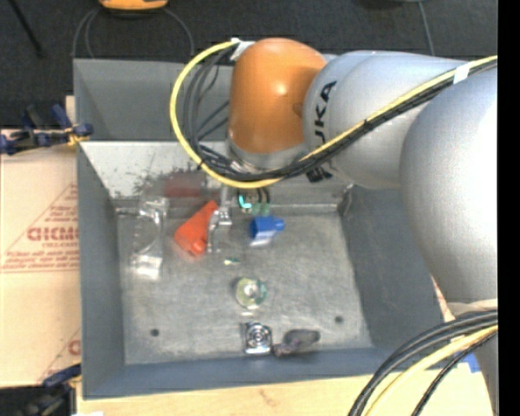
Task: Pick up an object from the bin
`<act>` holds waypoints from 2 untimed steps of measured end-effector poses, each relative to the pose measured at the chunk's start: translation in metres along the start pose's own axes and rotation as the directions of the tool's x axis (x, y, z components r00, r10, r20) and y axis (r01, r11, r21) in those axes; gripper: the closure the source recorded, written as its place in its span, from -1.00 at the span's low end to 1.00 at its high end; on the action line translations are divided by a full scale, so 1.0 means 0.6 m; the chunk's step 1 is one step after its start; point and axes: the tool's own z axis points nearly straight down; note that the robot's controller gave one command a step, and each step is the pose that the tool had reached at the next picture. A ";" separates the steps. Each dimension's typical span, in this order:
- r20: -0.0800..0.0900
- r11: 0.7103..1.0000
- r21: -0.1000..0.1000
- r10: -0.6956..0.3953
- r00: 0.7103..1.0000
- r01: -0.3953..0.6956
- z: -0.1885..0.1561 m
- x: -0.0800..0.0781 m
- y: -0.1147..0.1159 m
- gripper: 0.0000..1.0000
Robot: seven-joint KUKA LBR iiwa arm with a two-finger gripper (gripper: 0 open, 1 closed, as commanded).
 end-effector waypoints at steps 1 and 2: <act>0.014 0.992 0.000 -0.125 0.992 0.125 0.142 -0.027 -0.033 -1.00; 0.013 0.983 0.003 -0.186 0.982 0.186 0.111 -0.031 -0.042 -1.00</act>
Offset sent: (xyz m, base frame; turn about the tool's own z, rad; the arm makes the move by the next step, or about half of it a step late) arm 0.0148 -0.0218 -0.0990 -0.1240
